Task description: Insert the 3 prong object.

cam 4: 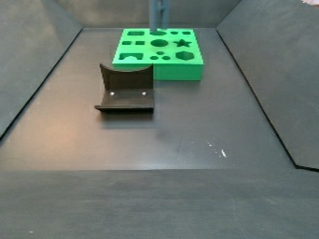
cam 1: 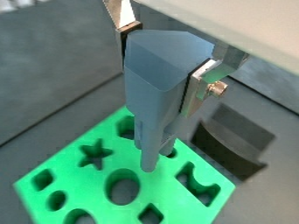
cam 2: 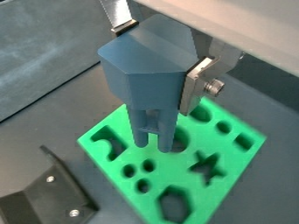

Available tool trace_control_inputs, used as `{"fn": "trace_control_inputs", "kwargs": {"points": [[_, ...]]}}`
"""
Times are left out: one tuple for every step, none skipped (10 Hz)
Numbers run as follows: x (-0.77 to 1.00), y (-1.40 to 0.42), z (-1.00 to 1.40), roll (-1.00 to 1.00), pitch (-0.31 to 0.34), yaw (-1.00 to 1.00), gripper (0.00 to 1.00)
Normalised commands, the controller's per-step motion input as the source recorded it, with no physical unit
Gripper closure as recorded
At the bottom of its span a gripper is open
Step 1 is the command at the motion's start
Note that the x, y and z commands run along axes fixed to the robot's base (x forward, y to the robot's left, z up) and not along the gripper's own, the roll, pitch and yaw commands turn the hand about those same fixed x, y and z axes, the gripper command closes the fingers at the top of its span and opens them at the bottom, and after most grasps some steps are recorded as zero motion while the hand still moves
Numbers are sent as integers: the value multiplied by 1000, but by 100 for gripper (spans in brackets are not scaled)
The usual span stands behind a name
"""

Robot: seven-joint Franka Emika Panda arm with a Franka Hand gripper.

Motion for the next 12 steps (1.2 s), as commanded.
{"fn": "trace_control_inputs", "kwargs": {"points": [[334, 406, -451, 31, 0, -586, 100], [231, 331, -451, 34, 0, -691, 100], [51, 129, -360, 31, 0, -923, 100], [-46, 126, -300, 60, 0, -869, 100], [-280, 197, -231, 49, 0, -737, 100], [-411, 146, -180, 51, 0, -726, 100], [-431, 191, -169, 31, 0, -671, 100], [-183, 271, -137, 19, 0, -469, 100], [0, 111, -160, 13, 0, -249, 100], [80, 140, -166, 33, 20, -200, 100], [86, 31, -146, 77, 21, -117, 100], [160, 0, -226, 34, 0, -51, 100]]}}
